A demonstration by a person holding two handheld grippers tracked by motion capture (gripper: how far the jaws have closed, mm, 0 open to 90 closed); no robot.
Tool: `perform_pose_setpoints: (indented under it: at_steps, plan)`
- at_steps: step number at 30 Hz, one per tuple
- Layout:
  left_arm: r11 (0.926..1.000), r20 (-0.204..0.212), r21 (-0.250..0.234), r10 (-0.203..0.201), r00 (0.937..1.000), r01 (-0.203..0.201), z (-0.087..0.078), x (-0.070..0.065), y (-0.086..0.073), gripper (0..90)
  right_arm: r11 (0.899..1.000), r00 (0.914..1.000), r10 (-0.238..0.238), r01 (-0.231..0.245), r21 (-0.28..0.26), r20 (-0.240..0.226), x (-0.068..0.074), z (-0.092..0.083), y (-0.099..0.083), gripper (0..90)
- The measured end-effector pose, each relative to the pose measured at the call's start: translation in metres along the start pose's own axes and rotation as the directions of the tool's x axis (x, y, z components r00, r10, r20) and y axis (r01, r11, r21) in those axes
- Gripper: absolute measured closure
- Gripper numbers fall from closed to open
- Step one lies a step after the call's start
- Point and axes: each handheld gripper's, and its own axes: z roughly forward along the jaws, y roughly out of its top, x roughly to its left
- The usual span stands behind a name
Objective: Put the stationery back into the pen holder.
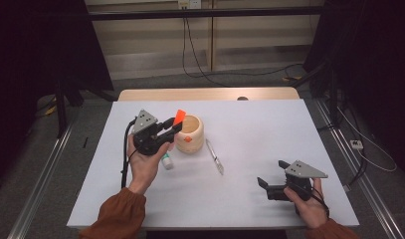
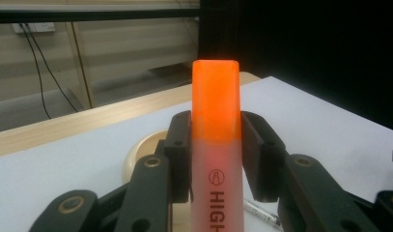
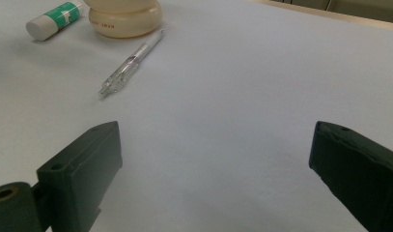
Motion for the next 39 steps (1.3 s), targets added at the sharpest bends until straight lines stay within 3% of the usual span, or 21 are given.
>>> perform_pose_setpoints:
  at_steps: [7, 12, 29, 39]
  plan:
    - [0.9999, 0.019, 0.006, 0.011, 0.9998, -0.011, 0.015, -0.002, 0.006, 67.1, 1.0, 1.0, 0.0, 0.0, 0.0, 0.0, 0.0, 0.0, 0.0, 4.3]
    - [0.9997, 0.005, -0.023, -0.01, 0.9999, 0.01, 0.023, -0.002, 0.009, 67.1, 1.0, 1.0, 0.001, -0.001, -0.002, -0.001, 0.0, 0.0, 0.0, 4.2]
    - [0.9985, -0.017, -0.053, -0.016, 0.9997, 0.015, 0.048, -0.003, 0.021, 67.1, 1.0, 1.0, 0.001, -0.001, -0.002, -0.003, 0.0, -0.001, 0.0, 4.2]
    - [0.9986, -0.038, -0.038, -0.038, 0.9986, 0.036, 0.062, 0.01, 0.018, 67.1, 1.0, 1.0, 0.0, 0.0, -0.004, -0.004, 0.0, -0.001, 0.0, 4.2]
